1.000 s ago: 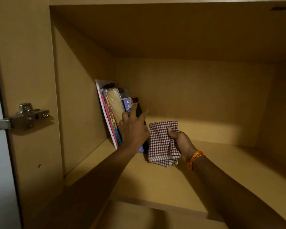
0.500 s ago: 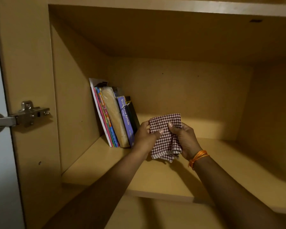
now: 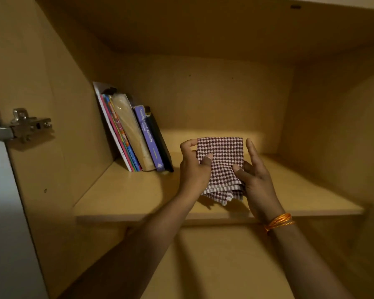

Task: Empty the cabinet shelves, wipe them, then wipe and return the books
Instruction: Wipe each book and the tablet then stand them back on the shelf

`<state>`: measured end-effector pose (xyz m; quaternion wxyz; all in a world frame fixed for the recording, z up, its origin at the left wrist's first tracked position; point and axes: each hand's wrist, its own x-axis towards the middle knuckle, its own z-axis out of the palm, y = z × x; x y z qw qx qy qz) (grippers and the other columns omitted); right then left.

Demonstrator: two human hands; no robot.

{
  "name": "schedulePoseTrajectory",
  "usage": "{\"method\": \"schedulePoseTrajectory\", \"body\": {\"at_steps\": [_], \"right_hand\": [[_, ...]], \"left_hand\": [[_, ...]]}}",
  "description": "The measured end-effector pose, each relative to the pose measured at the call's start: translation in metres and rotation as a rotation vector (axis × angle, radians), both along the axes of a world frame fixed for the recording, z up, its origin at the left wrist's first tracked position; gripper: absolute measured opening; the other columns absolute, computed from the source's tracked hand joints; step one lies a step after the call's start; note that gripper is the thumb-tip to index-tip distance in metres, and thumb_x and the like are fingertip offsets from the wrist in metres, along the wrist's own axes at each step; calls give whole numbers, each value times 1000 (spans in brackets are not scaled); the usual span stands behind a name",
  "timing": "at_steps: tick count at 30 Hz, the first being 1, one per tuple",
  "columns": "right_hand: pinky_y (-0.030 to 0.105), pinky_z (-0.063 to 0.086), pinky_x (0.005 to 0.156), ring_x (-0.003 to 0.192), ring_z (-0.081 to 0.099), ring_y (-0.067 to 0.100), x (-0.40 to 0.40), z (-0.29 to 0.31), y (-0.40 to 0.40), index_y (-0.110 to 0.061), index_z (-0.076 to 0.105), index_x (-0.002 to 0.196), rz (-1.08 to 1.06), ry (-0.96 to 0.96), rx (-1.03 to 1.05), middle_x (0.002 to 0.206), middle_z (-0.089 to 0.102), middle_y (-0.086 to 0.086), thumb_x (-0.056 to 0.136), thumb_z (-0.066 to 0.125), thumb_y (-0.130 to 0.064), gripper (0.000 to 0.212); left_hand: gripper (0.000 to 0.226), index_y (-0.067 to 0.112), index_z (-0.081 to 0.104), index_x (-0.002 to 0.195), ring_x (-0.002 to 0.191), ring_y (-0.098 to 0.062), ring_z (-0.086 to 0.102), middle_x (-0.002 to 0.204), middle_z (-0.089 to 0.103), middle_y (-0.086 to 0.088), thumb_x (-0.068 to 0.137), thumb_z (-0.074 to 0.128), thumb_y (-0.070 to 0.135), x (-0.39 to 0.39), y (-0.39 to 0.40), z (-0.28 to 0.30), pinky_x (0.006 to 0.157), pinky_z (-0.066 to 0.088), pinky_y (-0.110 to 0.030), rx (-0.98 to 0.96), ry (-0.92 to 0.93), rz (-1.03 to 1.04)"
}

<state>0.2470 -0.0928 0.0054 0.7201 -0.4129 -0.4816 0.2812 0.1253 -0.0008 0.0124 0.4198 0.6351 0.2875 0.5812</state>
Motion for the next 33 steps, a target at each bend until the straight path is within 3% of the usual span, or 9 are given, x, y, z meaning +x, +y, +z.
{"method": "schedulePoseTrajectory", "body": {"at_steps": [3,5,8,12,15,21,24,29,33], "right_hand": [[35,57,91,120,65,18,3,-9,-27,-24,56,141,-45,6,8,131,68,-4,96,53,7,54],[29,58,84,116,67,20,6,-13,-41,-14,67,127,-75,37,-5,123,72,0,94,55,10,42],[35,58,85,112,69,26,16,-20,-65,-9,71,119,-145,81,-18,118,74,7,93,54,11,37],[43,55,94,113,68,29,33,-32,-105,-10,70,119,-184,116,-51,119,73,10,93,54,10,36],[44,55,96,114,68,28,48,-42,-141,-10,66,125,-151,121,-82,121,72,9,94,56,8,38],[29,58,88,115,67,16,83,-68,-223,-15,58,137,-111,18,-215,125,71,-2,93,58,8,49],[32,57,92,121,64,17,100,-88,-257,-16,59,138,-156,-28,-278,133,67,-1,92,61,7,52],[31,58,89,117,66,15,111,-125,-305,-17,61,135,-191,4,-357,131,67,1,91,58,12,53],[31,59,88,116,66,15,120,-156,-341,-17,65,130,-236,21,-425,127,69,-2,93,58,8,45]], "left_hand": [[34,42,35,105,102,-17,67,120,64,0,98,61,22,6,-22,-10,83,60,-49,24,18,-3],[25,39,43,100,100,-9,63,113,64,9,97,61,22,9,-38,-15,83,57,-42,69,17,-13],[20,39,57,95,102,6,58,109,64,21,97,63,19,14,-66,-23,88,50,-30,99,41,-75],[31,37,65,118,114,0,62,122,66,21,92,70,19,27,-100,-39,96,56,-35,38,67,-226],[48,37,61,130,113,-1,64,128,66,15,91,72,12,39,-128,-54,91,57,-25,-16,67,-347],[60,61,63,117,119,-10,65,133,66,9,91,70,7,74,-192,-92,100,55,-44,-143,5,-426],[61,65,57,122,125,-9,60,139,62,12,90,70,14,89,-222,-116,106,51,-45,-159,65,-443],[69,60,51,134,119,-5,63,135,63,17,92,69,9,100,-264,-158,100,56,-42,-276,158,-487],[69,53,57,131,122,-8,62,137,63,11,91,66,-3,109,-301,-191,101,55,-42,-374,139,-521]]}}
